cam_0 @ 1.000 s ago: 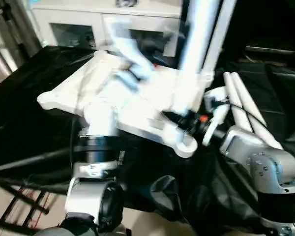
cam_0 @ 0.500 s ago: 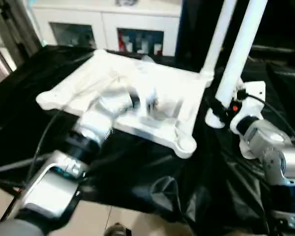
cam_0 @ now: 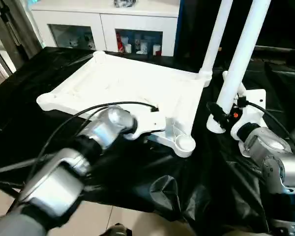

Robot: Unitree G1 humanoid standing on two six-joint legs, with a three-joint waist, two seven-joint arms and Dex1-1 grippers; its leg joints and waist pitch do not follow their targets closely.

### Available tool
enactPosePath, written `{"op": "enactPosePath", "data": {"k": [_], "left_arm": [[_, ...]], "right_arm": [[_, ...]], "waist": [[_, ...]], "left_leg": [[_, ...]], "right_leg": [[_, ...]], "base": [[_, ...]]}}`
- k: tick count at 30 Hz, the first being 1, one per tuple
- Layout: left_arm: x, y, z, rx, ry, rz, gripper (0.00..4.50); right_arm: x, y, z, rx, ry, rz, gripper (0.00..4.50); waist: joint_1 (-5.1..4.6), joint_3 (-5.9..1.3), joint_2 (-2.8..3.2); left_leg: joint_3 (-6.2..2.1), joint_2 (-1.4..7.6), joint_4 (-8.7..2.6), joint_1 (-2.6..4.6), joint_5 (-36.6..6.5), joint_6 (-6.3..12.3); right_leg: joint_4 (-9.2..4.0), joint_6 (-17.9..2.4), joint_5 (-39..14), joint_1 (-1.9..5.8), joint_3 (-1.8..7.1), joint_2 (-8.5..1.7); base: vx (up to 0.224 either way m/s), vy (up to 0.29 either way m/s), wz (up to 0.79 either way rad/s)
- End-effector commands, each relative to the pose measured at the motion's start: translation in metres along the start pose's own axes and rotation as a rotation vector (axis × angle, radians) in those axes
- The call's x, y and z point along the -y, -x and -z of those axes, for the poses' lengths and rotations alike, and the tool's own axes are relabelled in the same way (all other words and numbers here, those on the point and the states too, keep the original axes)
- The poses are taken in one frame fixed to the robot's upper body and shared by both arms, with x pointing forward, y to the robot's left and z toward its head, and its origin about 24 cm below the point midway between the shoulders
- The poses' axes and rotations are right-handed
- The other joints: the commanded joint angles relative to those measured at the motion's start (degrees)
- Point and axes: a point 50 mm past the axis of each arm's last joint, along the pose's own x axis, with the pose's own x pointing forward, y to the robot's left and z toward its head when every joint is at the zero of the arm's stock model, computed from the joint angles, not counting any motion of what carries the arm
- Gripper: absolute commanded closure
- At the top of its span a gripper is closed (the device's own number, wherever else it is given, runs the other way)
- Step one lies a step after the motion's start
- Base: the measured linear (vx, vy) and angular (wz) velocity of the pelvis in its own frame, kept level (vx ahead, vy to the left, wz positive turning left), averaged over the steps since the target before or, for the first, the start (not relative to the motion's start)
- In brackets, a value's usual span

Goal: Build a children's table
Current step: Pick table leg, then rotate table base

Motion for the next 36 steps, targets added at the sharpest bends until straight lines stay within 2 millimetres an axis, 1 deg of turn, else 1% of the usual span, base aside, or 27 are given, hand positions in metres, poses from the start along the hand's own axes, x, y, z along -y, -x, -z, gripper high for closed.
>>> {"op": "enactPosePath", "data": {"k": [1, 3, 5, 6, 7, 8, 9, 10, 11, 13, 15, 16, 17, 18, 20, 21, 22, 25, 28, 29, 30, 31, 32, 33, 34, 35, 36], "left_arm": [[-0.003, -0.001, 0.0, -0.008, -0.005, -0.011, 1.62], [-0.002, -0.002, 0.001, -0.016, -0.003, 0.011, 1.87], [-0.002, -0.002, 0.002, -0.016, 0.003, 0.019, 2.02], [-0.003, -0.002, 0.001, -0.015, 0.008, 0.02, 2.02], [-0.004, -0.002, 0.001, -0.016, 0.01, 0.026, 2.19], [-0.004, -0.002, 0.001, -0.017, 0.011, 0.03, 2.19], [-0.004, -0.001, 0.001, -0.015, 0.013, 0.043, 2.41], [-0.005, -0.001, 0.001, -0.016, 0.013, 0.05, 2.46], [-0.005, -0.001, 0.001, -0.016, 0.014, 0.054, 2.49], [-0.006, 0.0, 0.001, -0.014, 0.023, 0.072, 2.82], [-0.005, 0.0, 0.001, -0.015, 0.031, 0.092, 2.88], [-0.005, 0.0, 0.002, -0.018, 0.03, 0.097, 3.02], [-0.005, 0.0, 0.002, -0.018, 0.03, 0.097, 3.02], [-0.005, 0.0, 0.002, -0.033, 0.027, 0.109, 3.15], [-0.005, 0.0, 0.003, -0.039, 0.029, 0.116, 3.24], [-0.004, 0.0, 0.003, -0.047, 0.029, 0.125, 3.33], [-0.003, -0.001, 0.004, -0.059, 0.028, 0.138, 3.33], [-0.002, -0.002, 0.006, -0.077, 0.028, 0.157, 3.59], [0.004, -0.003, 0.011, -0.124, 0.034, 0.201, 3.7], [0.004, -0.003, 0.011, -0.126, 0.036, 0.205, 3.81], [0.007, -0.005, 0.011, -0.12, 0.056, 0.226, 3.81], [0.009, -0.005, 0.011, -0.115, 0.071, 0.236, 3.89], [0.011, -0.006, 0.011, -0.11, 0.087, 0.249, 3.94], [0.02, -0.008, 0.012, -0.097, 0.109, 0.292, 3.99], [0.025, -0.01, 0.013, -0.094, 0.119, 0.311, 3.99], [0.026, -0.01, 0.013, -0.094, 0.12, 0.312, 4.09], [0.035, -0.011, 0.015, -0.091, 0.138, 0.334, 4.16]], "right_arm": [[-0.008, 0.001, -0.004, 0.027, 0.018, -0.043, 2.59], [-0.011, 0.001, -0.002, 0.022, 0.021, -0.056, 2.59], [-0.011, 0.0, -0.002, 0.02, 0.022, -0.057, 2.59], [-0.012, 0.0, -0.002, 0.019, 0.023, -0.057, 2.59], [-0.012, 0.0, -0.002, 0.019, 0.024, -0.058, 2.59], [-0.012, 0.0, -0.002, 0.018, 0.024, -0.058, 2.59], [-0.013, 0.0, -0.001, 0.017, 0.025, -0.058, 2.59], [-0.013, 0.0, -0.001, 0.015, 0.025, -0.06, 2.59], [-0.013, 0.0, -0.001, 0.015, 0.025, -0.061, 2.59], [-0.014, 0.0, 0.0, 0.013, 0.027, -0.064, 2.59], [-0.014, -0.001, 0.0, 0.011, 0.029, -0.066, 2.59], [-0.014, -0.001, 0.0, 0.01, 0.03, -0.067, 2.59], [-0.014, -0.001, 0.0, 0.01, 0.03, -0.067, 2.59], [-0.015, -0.001, 0.001, 0.009, 0.032, -0.07, 2.59], [-0.016, -0.002, 0.001, 0.007, 0.036, -0.071, 2.59], [-0.016, -0.002, 0.001, 0.006, 0.038, -0.072, 2.59], [-0.016, -0.002, 0.001, 0.005, 0.04, -0.074, 2.59], [-0.016, -0.002, 0.002, 0.004, 0.044, -0.074, 2.59], [-0.016, -0.001, 0.002, 0.004, 0.048, -0.072, 2.59], [-0.016, -0.001, 0.002, 0.004, 0.049, -0.072, 2.59], [-0.016, -0.001, 0.002, 0.004, 0.049, -0.072, 2.59], [-0.016, -0.001, 0.002, 0.004, 0.05, -0.071, 2.59], [-0.016, -0.001, 0.002, 0.004, 0.051, -0.071, 2.59], [-0.016, -0.001, 0.002, 0.003, 0.052, -0.07, 2.59], [-0.016, 0.0, 0.003, 0.003, 0.052, -0.07, 2.59], [-0.016, 0.0, 0.003, 0.003, 0.052, -0.07, 2.59], [-0.017, 0.0, 0.003, 0.002, 0.051, -0.07, 2.59]], "waist": [[0.2, -4.94, -0.53], [0.19, -4.87, -0.61], [0.13, -4.91, -0.54], [0.1, -4.87, -0.39], [0.1, -4.89, -0.4], [0.12, -4.9, -0.39], [0.14, -4.84, -0.28], [0.24, -4.89, -0.11], [0.2, -4.87, -0.21], [0.27, -4.9, -0.27], [0.27, -4.87, -0.36], [0.34, -4.92, -0.29], [0.32, -4.84, -0.28], [0.34, -4.84, -0.12], [0.32, -4.88, -0.23], [0.29, -4.85, -0.11], [0.24, -4.88, -0.15], [0.25, -4.91, -0.1], [0.23, -4.93, 0.01], [0.18, -4.86, -0.01], [0.14, -4.84, -0.03], [0.15, -4.85, 0.16], [0.07, -4.8, 0.03], [0.05, -4.76, 0.06], [-0.02, -4.66, 0.07], [-0.05, -4.68, 0.07], [-0.11, -4.66, 0.03]], "left_leg": [[-1.37, 2.93, -3.78, 1.13, -10.64, 0.63], [-1.36, 2.82, -3.78, 0.93, -10.41, 1.0], [-1.42, 2.95, -3.79, 0.95, -10.36, 0.99], [-1.41, 2.93, -3.82, 1.02, -10.87, 0.93], [-1.42, 2.91, -3.82, 1.08, -11.1, 0.92], [-1.44, 2.97, -3.85, 1.11, -11.06, 0.89], [-1.44, 2.98, -3.87, 1.17, -11.45, 0.84], [-1.49, 3.03, -3.86, 1.21, -11.67, 0.68], [-1.44, 2.99, -3.88, 1.19, -11.68, 0.71], [-1.52, 3.05, -3.9, 1.13, -11.26, 0.76], [-1.42, 2.94, -3.83, 1.13, -10.95, 1.06], [-1.44, 2.99, -3.81, 1.11, -10.87, 1.12], [-1.44, 2.99, -3.82, 1.09, -11.05, 1.16], [-1.47, 2.99, -3.85, 1.14, -11.4, 1.16], [-1.5, 3.03, -3.87, 1.11, -11.44, 1.08], [-1.49, 3.02, -3.89, 1.16, -11.64, 1.08], [-1.52, 3.06, -3.92, 1.13, -11.49, 1.1], [-1.5, 3.06, -3.87, 1.1, -11.09, 1.27], [-1.5, 3.06, -3.87, 1.1, -10.86, 1.46], [-1.5, 3.09, -3.92, 1.08, -11.04, 1.5], [-1.48, 3.05, -3.91, 1.09, -11.3, 1.59], [-1.53, 3.15, -3.95, 1.15, -11.38, 1.47], [-1.44, 3.02, -3.9, 1.06, -11.49, 1.61], [-1.48, 3.14, -3.98, 1.12, -11.48, 1.69], [-1.46, 3.17, -4.01, 1.03, -11.59, 1.92], [-1.45, 3.19, -4.03, 1.07, -11.81, 1.94], [-1.39, 3.25, -4.04, 1.28, -12.41, 1.86]], "right_leg": [[-4.03, -11.36, -10.54, 3.55, 2.64, -4.85], [-4.14, -11.2, -10.68, 3.63, 2.64, -4.83], [-4.08, -11.4, -10.5, 3.6, 2.64, -4.91], [-4.19, -11.44, -11.02, 3.53, 2.62, -4.87], [-4.23, -11.49, -11.27, 3.53, 2.62, -4.88], [-4.18, -11.55, -11.21, 3.53, 2.61, -4.88], [-4.28, -11.62, -11.54, 3.46, 2.61, -4.89], [-4.23, -11.7, -11.52, 3.49, 2.63, -4.98], [-4.34, -11.7, -11.42, 3.46, 2.65, -4.91], [-4.09, -12.14, -9.83, 3.54, 2.64, -4.96], [-4.07, -12.57, -9.23, 3.57, 2.64, -4.95], [-3.99, -12.69, -9.31, 3.63, 2.65, -5.02], [-4.06, -12.71, -9.54, 3.61, 2.66, -5.04], [-4.12, -12.64, -10.17, 3.6, 2.63, -5.06], [-4.12, -12.57, -10.43, 3.68, 2.65, -5.08], [-4.23, -12.49, -10.74, 3.6, 2.63, -5.06], [-4.15, -12.47, -10.45, 3.63, 2.64, -5.0], [-4.11, -12.69, -9.67, 3.68, 2.67, -5.09], [-4.1, -12.73, -9.61, 3.7, 2.66, -5.1], [-4.13, -12.84, -9.81, 3.71, 2.66, -5.12], [-4.24, -12.75, -10.63, 3.7, 2.65, -5.14], [-4.13, -12.89, -10.77, 3.73, 2.67, -5.24], [-4.35, -12.78, -11.46, 3.69, 2.66, -5.16], [-4.3, -12.91, -11.96, 3.69, 2.67, -5.25], [-4.38, -12.95, -12.66, 3.64, 2.67, -5.25], [-4.43, -12.87, -13.25, 3.68, 2.68, -5.29], [-4.61, -12.59, -14.89, 3.59, 2.71, -5.34]], "base": [[0.0, 0.0, 0.0], [0.0, 0.0, 0.0], [0.0, 0.0, 0.0], [0.0, 0.0, 0.0], [0.0, 0.0, 0.0], [0.0, 0.0, 0.0], [0.0, 0.0, 0.0], [0.0, 0.0, 0.0], [0.0, 0.0, 0.0], [0.0, 0.0, 0.0], [0.0, 0.0, 0.0], [0.0, 0.0, 0.0], [0.0, 0.0, 0.0], [0.0, 0.0, 0.0], [0.0, 0.0, 0.0], [0.0, 0.0, 0.0], [0.0, 0.0, 0.0], [0.0, 0.0, 0.0], [0.0, 0.0, 0.0], [0.0, 0.0, 0.0], [0.0, 0.0, 0.0], [0.0, 0.0, 0.0], [0.0, 0.0, 0.0], [0.0, 0.0, 0.0], [0.0, 0.0, 0.0], [0.0, 0.0, 0.0], [0.0, 0.0, 0.0]]}}
